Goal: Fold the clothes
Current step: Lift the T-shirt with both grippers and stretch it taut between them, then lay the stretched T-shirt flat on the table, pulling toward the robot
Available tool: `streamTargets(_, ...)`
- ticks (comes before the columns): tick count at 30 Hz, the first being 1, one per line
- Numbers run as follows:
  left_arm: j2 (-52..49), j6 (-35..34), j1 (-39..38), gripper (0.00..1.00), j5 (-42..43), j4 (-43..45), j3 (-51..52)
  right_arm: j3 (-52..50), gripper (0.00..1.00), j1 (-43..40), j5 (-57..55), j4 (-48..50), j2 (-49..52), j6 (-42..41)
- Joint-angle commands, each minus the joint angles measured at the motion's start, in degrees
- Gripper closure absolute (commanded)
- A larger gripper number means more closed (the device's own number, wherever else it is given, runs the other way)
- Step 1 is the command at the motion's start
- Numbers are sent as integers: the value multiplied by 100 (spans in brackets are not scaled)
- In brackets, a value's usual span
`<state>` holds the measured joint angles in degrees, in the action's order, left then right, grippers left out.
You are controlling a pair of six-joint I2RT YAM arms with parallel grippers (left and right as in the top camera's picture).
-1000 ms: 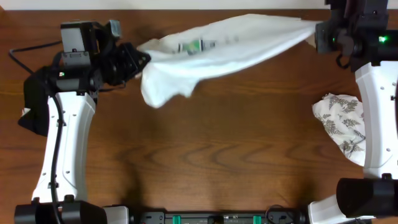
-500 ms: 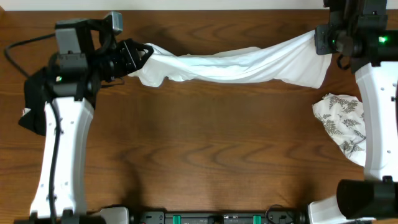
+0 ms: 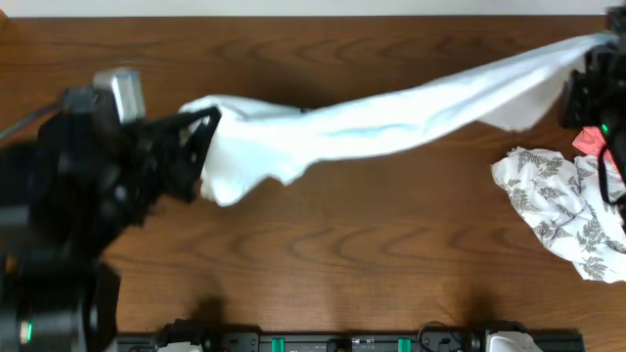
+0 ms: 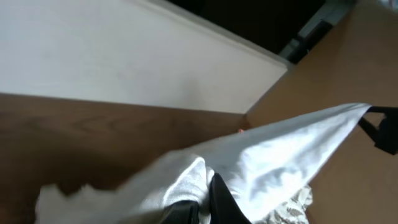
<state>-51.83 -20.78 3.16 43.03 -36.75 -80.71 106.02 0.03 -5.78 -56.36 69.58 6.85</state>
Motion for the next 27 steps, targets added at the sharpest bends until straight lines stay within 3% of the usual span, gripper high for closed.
streamTargets(1,254,114,4,94,-444,-151,-48,22,99,37,7,39,-72,-107)
streamTargets(8,63,323,4,94,-1174,-623,-46,22,99,37,9,22,210,-109)
streamTargets(14,-949,597,4,94,-1427,-511,-46,22,99,37,153,223,1132,-103)
streamTargets(20,-2500,723,4,94,-1668,809,-63,22,99,35,177,1222,2315,-98)
streamTargets(27,-4068,1165,4,94,-1674,2702,-485,22,99,35,166,3215,3058,358)
